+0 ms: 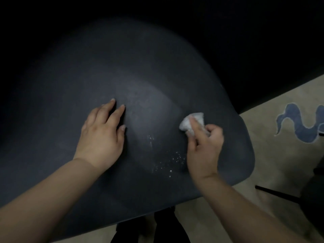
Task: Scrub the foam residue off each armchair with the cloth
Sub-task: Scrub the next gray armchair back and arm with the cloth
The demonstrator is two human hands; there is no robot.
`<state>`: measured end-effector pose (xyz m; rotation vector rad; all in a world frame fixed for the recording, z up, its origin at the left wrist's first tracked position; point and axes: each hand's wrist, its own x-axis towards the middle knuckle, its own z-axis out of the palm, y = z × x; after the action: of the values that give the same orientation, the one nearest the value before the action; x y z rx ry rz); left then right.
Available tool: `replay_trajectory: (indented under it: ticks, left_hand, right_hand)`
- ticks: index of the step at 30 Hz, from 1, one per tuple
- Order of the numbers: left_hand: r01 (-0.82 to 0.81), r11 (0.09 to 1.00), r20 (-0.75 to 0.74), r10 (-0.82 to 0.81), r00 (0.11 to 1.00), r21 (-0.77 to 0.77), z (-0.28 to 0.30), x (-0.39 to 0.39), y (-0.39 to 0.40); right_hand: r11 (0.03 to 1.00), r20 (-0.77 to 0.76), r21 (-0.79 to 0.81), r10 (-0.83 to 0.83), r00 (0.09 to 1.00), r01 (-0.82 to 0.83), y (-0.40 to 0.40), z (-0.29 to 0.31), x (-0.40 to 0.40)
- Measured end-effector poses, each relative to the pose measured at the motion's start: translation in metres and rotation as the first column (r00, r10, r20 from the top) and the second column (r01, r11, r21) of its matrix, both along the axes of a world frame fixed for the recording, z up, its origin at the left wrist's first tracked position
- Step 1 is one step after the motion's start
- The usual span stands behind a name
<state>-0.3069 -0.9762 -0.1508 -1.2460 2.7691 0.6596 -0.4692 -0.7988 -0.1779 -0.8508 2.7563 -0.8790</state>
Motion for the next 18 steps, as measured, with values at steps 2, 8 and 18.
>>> replay_trajectory:
  ticks: [2,8,18]
  left_hand:
    - [0.017,1.0,0.008,-0.017,1.0,0.009,-0.001,0.005,0.004]
    - [0.055,0.998,-0.006,-0.055,0.998,0.015,0.002,0.017,0.008]
    - [0.083,0.996,0.003,-0.083,0.997,0.016,-0.003,0.038,0.023]
  right_hand:
    - [0.995,0.023,-0.006,0.099,0.995,-0.099,0.003,0.0,0.033]
    - [0.999,-0.044,-0.041,-0.003,0.999,0.002,0.02,0.005,0.009]
    - [0.986,0.062,-0.137,-0.09,0.994,0.098,0.003,-0.006,0.116]
